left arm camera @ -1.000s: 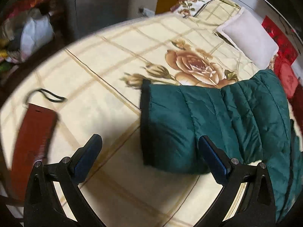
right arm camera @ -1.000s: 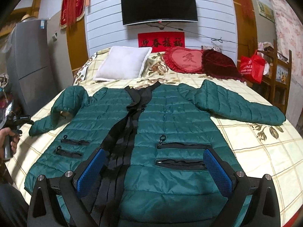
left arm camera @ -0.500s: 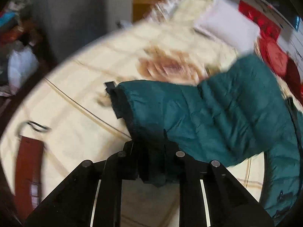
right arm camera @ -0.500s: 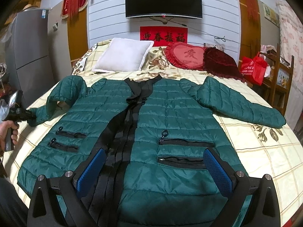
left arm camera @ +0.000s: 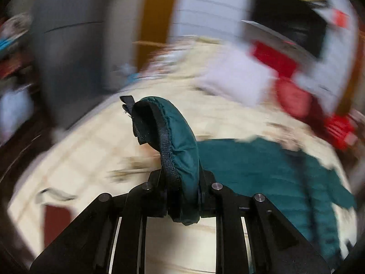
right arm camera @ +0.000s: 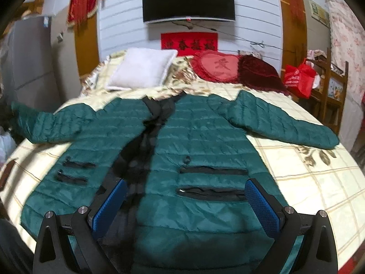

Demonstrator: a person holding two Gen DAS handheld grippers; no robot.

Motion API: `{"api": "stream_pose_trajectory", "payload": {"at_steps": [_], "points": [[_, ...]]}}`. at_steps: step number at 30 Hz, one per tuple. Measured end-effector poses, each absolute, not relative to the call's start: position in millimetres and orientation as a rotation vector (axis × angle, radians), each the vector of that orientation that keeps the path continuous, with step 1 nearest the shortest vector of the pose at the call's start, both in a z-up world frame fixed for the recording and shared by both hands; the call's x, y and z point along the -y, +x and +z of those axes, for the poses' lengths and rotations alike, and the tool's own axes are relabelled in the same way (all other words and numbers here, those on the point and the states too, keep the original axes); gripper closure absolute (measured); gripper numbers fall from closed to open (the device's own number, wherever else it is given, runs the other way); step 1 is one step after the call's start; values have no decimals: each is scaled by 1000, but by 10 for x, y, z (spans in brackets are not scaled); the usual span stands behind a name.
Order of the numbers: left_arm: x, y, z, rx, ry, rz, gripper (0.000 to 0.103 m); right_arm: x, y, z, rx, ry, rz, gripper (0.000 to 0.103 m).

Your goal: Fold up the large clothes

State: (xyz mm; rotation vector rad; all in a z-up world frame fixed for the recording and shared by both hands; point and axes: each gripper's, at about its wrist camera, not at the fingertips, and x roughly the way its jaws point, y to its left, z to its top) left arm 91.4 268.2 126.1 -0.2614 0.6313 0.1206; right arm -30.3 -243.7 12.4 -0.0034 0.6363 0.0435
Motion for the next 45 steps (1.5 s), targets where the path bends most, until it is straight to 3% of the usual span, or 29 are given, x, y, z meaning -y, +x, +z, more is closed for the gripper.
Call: {"api": "stream_pose_trajectory", "payload": {"at_steps": [8, 22, 29, 33, 45], "points": [[-711, 1338, 1665, -587, -117, -320, 87, 2801, -297, -13, -736, 4, -23, 0], [1358, 2142, 931, -778, -191, -574, 87, 3391, -378, -70, -798, 94, -94, 0], [1549, 2392, 408, -888, -206, -490, 83, 3562, -353, -70, -804, 187, -70, 0], [1505, 2377, 295, -915, -237, -479, 62, 3571, -343, -66, -795, 205, -71, 0], [655, 2089, 426, -874, -264, -452, 61, 3416, -322, 70, -707, 228, -84, 0]]}}
